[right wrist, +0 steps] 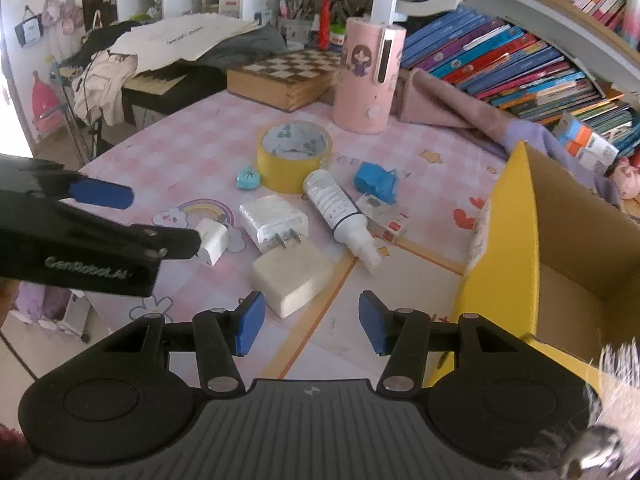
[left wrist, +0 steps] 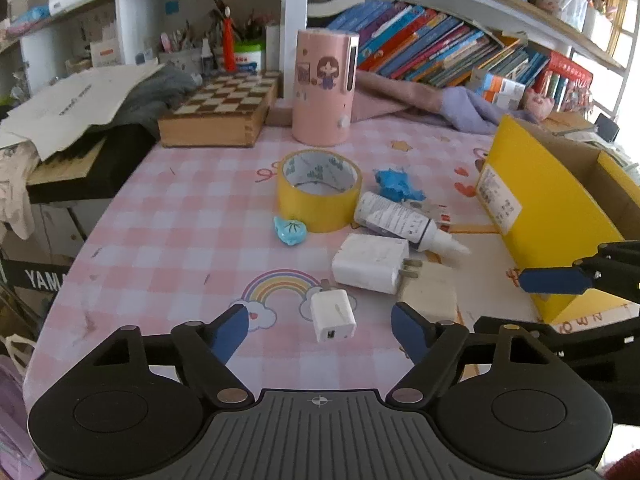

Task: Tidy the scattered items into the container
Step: 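Grasp the small white USB charger with the left tool while the right tool grasps the cream block, then lift both held items and carry them over the yellow box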

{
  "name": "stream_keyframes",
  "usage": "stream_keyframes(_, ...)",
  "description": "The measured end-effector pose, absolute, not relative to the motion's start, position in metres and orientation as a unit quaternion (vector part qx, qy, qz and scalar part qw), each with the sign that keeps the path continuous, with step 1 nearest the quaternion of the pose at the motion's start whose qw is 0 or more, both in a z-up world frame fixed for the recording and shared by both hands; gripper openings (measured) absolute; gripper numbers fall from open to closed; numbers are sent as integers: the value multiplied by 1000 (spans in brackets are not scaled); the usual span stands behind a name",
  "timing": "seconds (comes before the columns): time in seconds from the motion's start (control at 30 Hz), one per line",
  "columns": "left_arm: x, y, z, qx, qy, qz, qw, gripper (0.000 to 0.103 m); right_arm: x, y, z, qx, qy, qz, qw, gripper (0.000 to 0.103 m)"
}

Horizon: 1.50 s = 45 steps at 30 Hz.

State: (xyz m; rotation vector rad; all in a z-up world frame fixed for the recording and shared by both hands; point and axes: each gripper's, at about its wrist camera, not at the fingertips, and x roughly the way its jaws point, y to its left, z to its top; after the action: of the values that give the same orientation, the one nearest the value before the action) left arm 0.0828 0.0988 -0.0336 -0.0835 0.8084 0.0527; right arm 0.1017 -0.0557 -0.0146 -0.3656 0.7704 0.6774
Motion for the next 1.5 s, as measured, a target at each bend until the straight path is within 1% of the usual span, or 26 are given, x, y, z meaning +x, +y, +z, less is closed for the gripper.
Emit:
stream_keyframes(0.1, 94, 97, -41, -34, 406, 19, 913, 69, 109, -51, -20, -176, 375, 328, 849, 55)
stream_keyframes(0.2, 104, 96, -48, -29, 416, 21, 909, 65, 116, -48, -25, -176, 384, 333, 843, 60)
stream_keyframes(0.23, 106, 96, -50, -29, 419, 22, 907, 64, 119, -47, -27, -176, 387, 335, 841, 60)
stream_keyframes(0.3, 111, 96, -54, -33, 426, 21, 904, 58, 124, -45, -30, -175, 392, 336, 838, 61)
stream_keyframes(0.43, 119, 97, -61, -32, 439, 17, 898, 54, 134, -42, -36, -171, 400, 337, 835, 63)
stream_keyframes(0.57, 122, 99, -67, -36, 454, 11, 890, 42, 141, -37, -40, -171, 408, 347, 827, 66)
stream_keyframes(0.63, 122, 98, -68, -32, 453, 11, 891, 38, 144, -35, -44, -172, 412, 351, 823, 68)
stream_keyframes(0.7, 122, 98, -67, -26, 455, 10, 890, 28, 147, -32, -46, -170, 416, 356, 820, 70)
stream_keyframes(0.73, 122, 100, -66, -28, 455, 9, 890, 25, 149, -31, -48, -169, 417, 357, 818, 70)
stream_keyframes(0.9, 120, 111, -64, -53, 456, 20, 888, 24, 155, -27, -53, -163, 426, 359, 814, 69)
stream_keyframes(1.17, 116, 131, -47, -99, 434, 29, 895, 24, 160, -24, -57, -156, 435, 368, 807, 67)
stream_keyframes(1.23, 117, 133, -44, -103, 430, 30, 897, 24, 161, -24, -57, -158, 433, 376, 804, 61)
stream_keyframes(1.5, 114, 136, -38, -111, 415, 30, 903, 24, 164, -26, -54, -147, 439, 376, 803, 50)
